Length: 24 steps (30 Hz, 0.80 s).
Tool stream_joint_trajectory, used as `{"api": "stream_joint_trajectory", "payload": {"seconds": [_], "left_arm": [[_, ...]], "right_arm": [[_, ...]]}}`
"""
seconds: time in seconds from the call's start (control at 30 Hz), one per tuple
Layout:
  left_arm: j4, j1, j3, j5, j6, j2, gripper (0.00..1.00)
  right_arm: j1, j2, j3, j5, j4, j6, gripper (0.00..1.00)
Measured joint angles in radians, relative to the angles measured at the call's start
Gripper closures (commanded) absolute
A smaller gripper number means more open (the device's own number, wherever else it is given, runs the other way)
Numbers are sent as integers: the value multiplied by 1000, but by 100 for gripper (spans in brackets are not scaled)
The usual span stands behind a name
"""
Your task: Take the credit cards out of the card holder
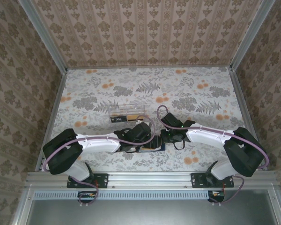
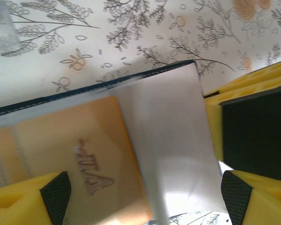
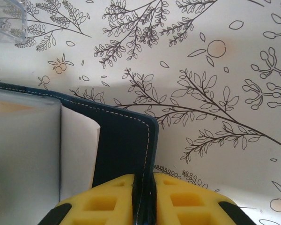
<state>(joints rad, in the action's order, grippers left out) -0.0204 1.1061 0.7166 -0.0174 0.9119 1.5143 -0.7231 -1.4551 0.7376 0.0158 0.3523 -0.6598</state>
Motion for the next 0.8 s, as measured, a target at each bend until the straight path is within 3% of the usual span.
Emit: {"api": "stream_joint_trajectory", "payload": {"seconds": [0.3, 0.8], "left_arm": [[3, 3, 12, -6, -1, 14, 13], [-54, 53, 183, -74, -31, 143, 16]], "right_arm": [[2, 8, -5, -9, 9, -1, 58], [109, 310, -113, -129, 156, -7, 50]]}}
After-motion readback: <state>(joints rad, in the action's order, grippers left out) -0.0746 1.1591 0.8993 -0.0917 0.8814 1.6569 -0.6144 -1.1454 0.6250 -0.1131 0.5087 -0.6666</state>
